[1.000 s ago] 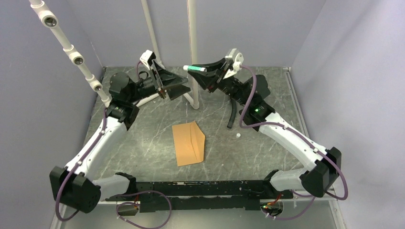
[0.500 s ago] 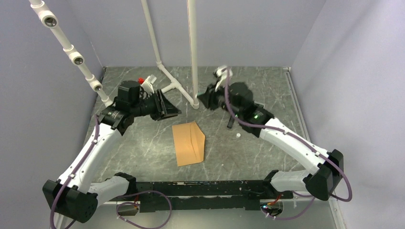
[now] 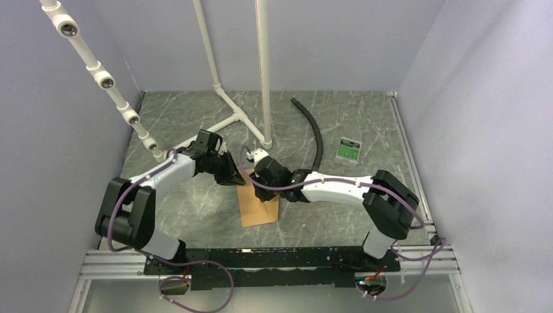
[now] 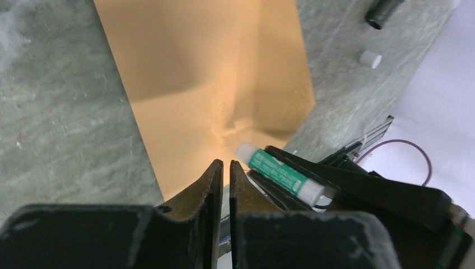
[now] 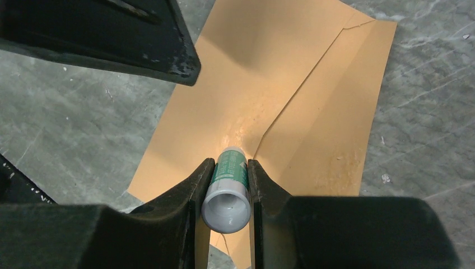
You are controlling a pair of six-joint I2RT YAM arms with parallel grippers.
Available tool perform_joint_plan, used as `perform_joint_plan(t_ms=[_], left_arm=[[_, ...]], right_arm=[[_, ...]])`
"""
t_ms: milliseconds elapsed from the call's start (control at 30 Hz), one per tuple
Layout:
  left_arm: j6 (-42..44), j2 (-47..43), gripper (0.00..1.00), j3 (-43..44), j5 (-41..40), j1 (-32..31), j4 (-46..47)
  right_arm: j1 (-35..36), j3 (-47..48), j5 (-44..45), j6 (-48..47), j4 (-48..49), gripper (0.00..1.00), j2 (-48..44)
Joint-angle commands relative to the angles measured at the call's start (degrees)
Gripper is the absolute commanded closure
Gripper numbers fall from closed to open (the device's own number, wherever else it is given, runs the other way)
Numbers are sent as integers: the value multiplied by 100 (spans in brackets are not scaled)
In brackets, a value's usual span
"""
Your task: Place the letter into the envelope and seal it
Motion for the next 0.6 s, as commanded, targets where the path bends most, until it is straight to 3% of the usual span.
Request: perform_joint_plan(t_ms=[0,233,567], left_arm=[[336,491,88,28,187,-20,410],[398,1089,91,-14,466,-20,939],[755,1881,98,56,-138,-29,407]], right_arm=[[72,84,114,98,531,100,-1],[97,239,140,45,588,100,387],[302,-113,778,-263,847,100,401]])
